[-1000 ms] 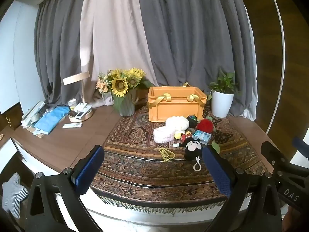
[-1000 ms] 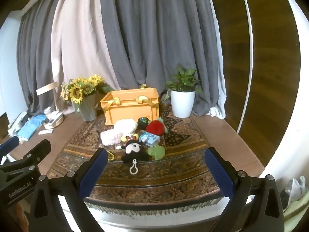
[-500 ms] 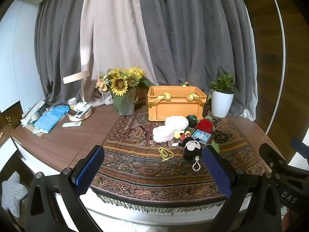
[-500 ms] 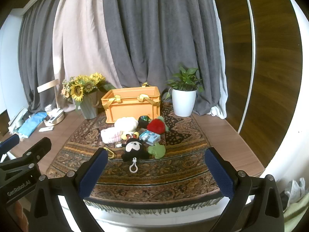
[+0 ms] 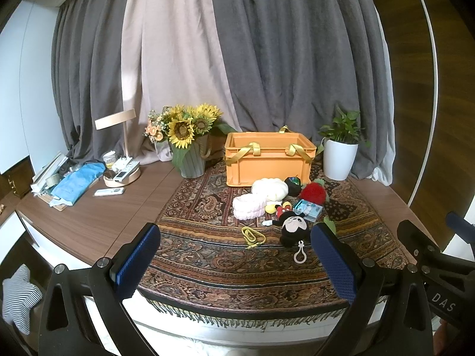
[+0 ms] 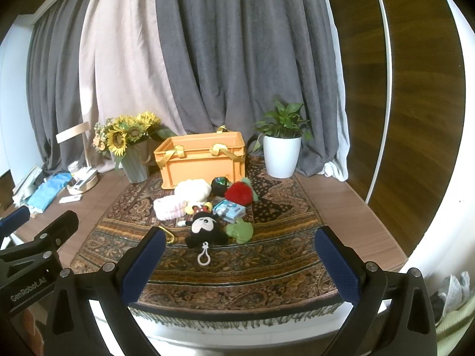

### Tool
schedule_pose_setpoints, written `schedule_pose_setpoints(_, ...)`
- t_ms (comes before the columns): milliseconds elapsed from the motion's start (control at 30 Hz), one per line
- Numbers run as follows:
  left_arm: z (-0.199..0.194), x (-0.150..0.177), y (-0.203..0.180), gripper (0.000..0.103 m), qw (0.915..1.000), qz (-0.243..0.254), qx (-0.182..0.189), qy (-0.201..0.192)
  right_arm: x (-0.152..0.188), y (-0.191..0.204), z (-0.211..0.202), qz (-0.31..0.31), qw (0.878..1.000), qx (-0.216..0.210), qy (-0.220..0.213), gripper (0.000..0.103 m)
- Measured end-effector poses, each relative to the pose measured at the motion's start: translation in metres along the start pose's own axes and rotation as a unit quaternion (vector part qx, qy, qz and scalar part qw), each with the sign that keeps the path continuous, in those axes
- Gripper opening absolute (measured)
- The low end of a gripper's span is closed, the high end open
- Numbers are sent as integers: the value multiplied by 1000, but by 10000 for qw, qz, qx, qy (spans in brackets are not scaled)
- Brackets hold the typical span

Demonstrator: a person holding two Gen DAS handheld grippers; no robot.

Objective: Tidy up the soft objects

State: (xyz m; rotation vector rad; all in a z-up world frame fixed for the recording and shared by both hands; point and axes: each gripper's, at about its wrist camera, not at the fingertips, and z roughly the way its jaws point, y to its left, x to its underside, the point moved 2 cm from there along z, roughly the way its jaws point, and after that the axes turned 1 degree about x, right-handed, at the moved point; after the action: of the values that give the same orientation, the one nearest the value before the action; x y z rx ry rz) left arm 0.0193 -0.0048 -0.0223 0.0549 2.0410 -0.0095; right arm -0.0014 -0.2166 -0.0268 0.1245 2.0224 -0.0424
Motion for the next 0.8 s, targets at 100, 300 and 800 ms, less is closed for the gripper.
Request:
schedule_pose_setpoints(100, 0, 1, 0, 103, 10000, -3, -3, 0, 0, 0, 0, 1, 10000, 6, 0, 101)
schedule_pose_setpoints(300, 0, 1, 0, 103, 10000, -4, 2, 3, 0, 0, 1, 0, 10000, 5, 9, 101)
schedule_pose_setpoints(800, 3, 3, -2, 103, 10000, -2, -10, 14, 2, 0, 4, -4, 10000, 2, 21, 101)
